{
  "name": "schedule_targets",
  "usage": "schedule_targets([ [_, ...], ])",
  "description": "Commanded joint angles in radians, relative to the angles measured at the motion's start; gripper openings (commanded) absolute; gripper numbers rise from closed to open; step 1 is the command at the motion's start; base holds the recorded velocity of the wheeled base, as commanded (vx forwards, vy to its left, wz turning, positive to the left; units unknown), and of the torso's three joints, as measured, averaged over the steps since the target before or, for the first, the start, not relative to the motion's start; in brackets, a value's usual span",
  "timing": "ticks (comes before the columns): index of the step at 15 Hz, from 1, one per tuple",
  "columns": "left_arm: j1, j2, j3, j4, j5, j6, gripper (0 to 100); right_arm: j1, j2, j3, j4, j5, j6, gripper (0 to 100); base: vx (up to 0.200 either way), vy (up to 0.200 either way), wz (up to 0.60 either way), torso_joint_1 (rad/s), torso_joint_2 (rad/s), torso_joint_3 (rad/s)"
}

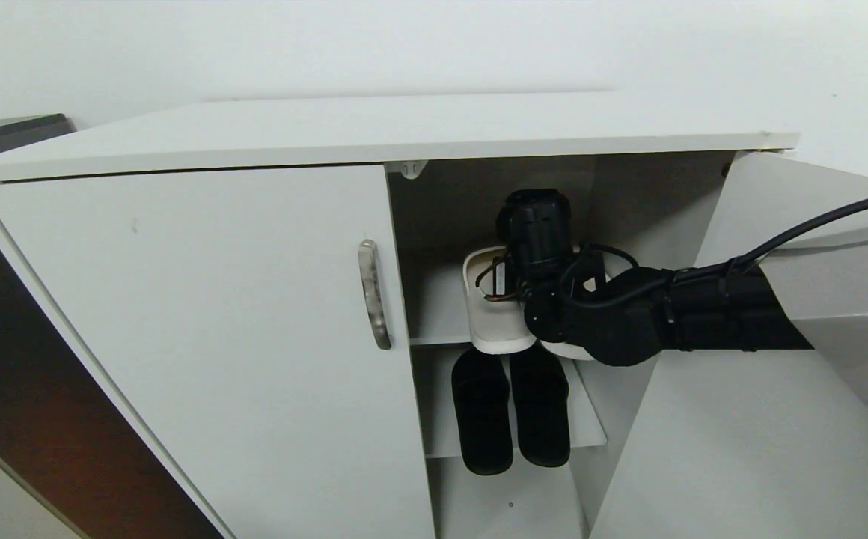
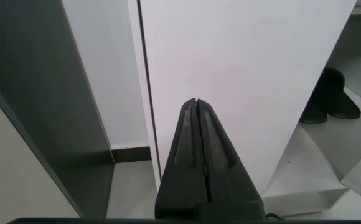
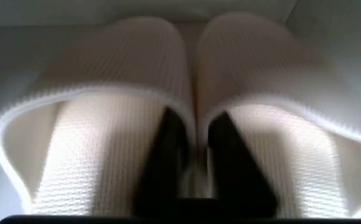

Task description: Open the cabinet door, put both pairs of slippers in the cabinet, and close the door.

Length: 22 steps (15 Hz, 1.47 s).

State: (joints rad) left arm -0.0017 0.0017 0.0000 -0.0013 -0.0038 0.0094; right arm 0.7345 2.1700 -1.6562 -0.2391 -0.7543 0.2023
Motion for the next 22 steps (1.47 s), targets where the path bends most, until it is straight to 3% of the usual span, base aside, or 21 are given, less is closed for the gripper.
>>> schedule_targets([
  [1, 0.000, 0.000, 0.000, 0.000, 0.001, 0.000, 0, 0.000, 0.004, 0.003, 0.000, 0.000, 0.000, 100, 0.000, 0.000, 0.00, 0.000, 0.00, 0.000],
  [8, 0.000, 0.000, 0.000, 0.000, -0.001, 0.000, 0, 0.068, -0.141, 0.141, -0.009, -0.013, 0.011, 100, 0.000, 0.000, 0.00, 0.000, 0.00, 0.000],
  [15, 0.000, 0.000, 0.000, 0.000, -0.001, 0.000, 0, 0.221, -0.341, 0.470, -0.137, -0.045, 0.028, 100, 0.000, 0.000, 0.00, 0.000, 0.00, 0.000],
  [16, 0.000, 0.000, 0.000, 0.000, -0.001, 0.000, 0, 0.235, -0.369, 0.518, -0.155, -0.045, 0.028, 0, 0.000, 0.000, 0.00, 0.000, 0.00, 0.000],
  [20, 0.000, 0.000, 0.000, 0.000, -0.001, 0.000, 0, 0.247, -0.409, 0.631, -0.206, -0.039, 0.034, 0, 0.000, 0.000, 0.00, 0.000, 0.00, 0.000],
  [22, 0.000, 0.000, 0.000, 0.000, -0.001, 0.000, 0, 0.250, -0.404, 0.696, -0.296, -0.037, 0.025, 0, 0.000, 0.000, 0.00, 0.000, 0.00, 0.000],
])
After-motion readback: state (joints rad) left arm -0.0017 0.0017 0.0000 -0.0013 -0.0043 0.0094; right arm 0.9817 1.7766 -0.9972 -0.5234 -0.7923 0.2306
